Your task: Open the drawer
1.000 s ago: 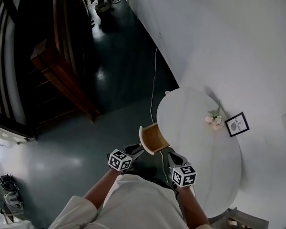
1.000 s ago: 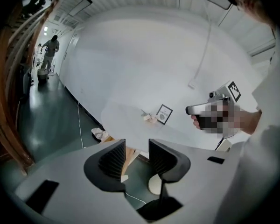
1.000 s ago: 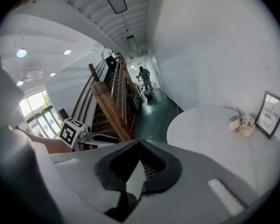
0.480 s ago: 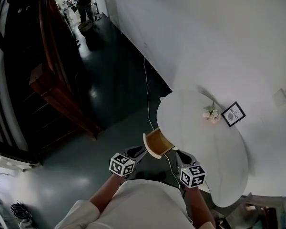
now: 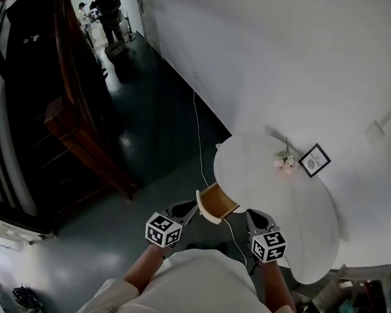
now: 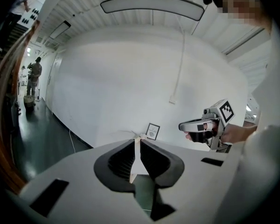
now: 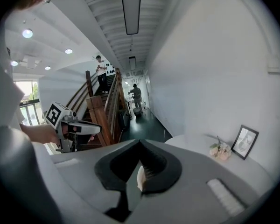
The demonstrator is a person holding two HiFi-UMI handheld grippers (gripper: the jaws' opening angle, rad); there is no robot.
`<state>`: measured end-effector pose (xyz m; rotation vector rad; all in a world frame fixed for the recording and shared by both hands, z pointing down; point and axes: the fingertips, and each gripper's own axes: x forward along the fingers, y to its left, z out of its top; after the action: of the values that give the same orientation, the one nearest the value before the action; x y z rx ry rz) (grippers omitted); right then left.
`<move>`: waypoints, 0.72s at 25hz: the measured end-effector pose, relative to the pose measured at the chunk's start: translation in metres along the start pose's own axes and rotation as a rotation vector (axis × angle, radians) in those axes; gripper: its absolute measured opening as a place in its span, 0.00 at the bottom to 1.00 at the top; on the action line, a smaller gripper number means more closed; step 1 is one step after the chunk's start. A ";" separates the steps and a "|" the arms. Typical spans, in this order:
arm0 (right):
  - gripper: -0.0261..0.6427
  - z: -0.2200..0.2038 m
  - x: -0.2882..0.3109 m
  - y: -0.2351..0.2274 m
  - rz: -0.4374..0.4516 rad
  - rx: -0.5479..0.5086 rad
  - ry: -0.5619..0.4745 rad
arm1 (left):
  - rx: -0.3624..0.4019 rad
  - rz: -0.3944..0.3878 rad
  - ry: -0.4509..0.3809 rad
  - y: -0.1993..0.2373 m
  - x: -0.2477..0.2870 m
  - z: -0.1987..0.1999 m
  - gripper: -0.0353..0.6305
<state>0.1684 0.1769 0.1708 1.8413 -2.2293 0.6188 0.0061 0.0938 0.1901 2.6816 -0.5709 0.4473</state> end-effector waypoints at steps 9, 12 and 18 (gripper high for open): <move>0.06 0.021 -0.019 0.009 -0.033 -0.056 -0.093 | 0.067 -0.007 -0.080 -0.016 -0.019 0.025 0.06; 0.06 0.026 -0.025 0.014 -0.023 -0.073 -0.123 | 0.068 -0.015 -0.072 -0.019 -0.019 0.022 0.06; 0.06 0.027 -0.027 0.009 -0.041 -0.051 -0.139 | 0.070 -0.030 -0.059 -0.020 -0.014 0.018 0.06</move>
<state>0.1687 0.1912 0.1344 1.9538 -2.2631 0.4349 0.0065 0.1079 0.1637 2.7745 -0.5399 0.3873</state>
